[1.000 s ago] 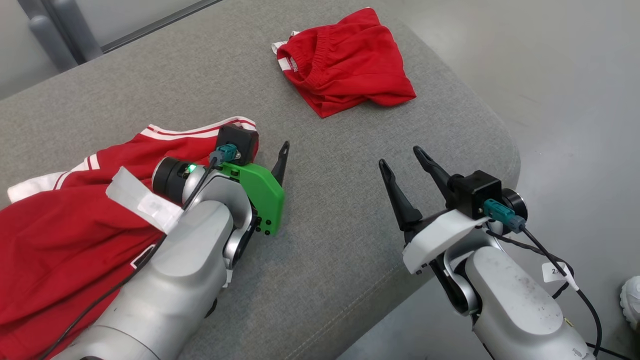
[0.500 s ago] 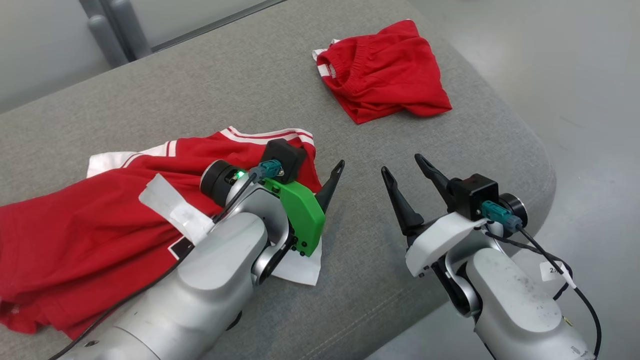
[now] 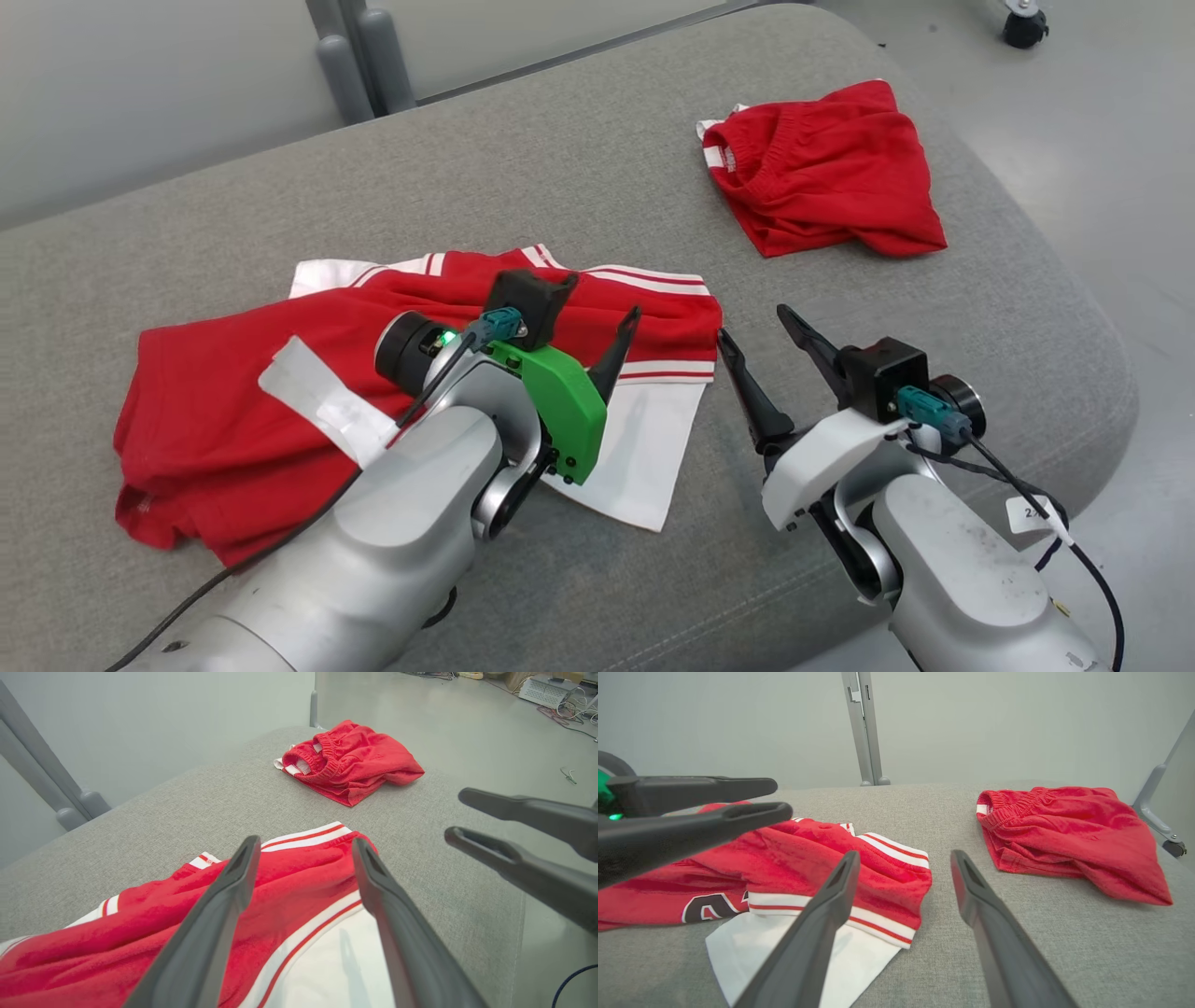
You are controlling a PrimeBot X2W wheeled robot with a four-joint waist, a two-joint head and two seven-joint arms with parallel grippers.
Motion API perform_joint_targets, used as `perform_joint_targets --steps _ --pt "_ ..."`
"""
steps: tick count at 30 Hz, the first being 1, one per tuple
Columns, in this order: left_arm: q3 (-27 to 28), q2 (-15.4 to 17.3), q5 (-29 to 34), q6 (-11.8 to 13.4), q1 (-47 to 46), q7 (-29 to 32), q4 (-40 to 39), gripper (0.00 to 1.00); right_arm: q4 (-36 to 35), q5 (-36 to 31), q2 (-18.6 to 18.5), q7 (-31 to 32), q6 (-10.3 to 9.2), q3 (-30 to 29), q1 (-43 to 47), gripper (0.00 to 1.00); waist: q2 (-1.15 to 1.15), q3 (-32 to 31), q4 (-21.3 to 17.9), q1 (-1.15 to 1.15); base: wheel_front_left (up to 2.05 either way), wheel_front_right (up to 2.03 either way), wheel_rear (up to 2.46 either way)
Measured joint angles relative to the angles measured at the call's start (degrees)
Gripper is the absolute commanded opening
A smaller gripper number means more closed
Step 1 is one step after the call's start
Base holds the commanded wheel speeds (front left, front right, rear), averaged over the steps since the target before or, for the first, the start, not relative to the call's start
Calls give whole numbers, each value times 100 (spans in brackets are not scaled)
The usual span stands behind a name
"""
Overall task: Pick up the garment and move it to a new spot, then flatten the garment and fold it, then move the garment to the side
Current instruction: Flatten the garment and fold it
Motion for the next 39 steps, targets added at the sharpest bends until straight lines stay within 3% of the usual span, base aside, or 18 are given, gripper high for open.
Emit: perform_joint_targets --steps 8,15,24,39 --pt "140 -4 134 80 22 -636 -89 100 354 197 -58 20 9 -96 434 100 0 -44 371 0 0 0 0" --pt "257 41 530 152 250 -756 -120 100 622 613 7 129 178 -103 978 100 0 -90 774 0 0 0 0" --pt "755 202 566 205 832 -756 -383 100 705 998 179 213 398 29 1402 100 0 -227 1201 0 0 0 0" --pt "1925 260 1004 245 1716 -756 -1040 100 843 1514 198 338 334 -174 1606 100 0 -419 1664 0 0 0 0"
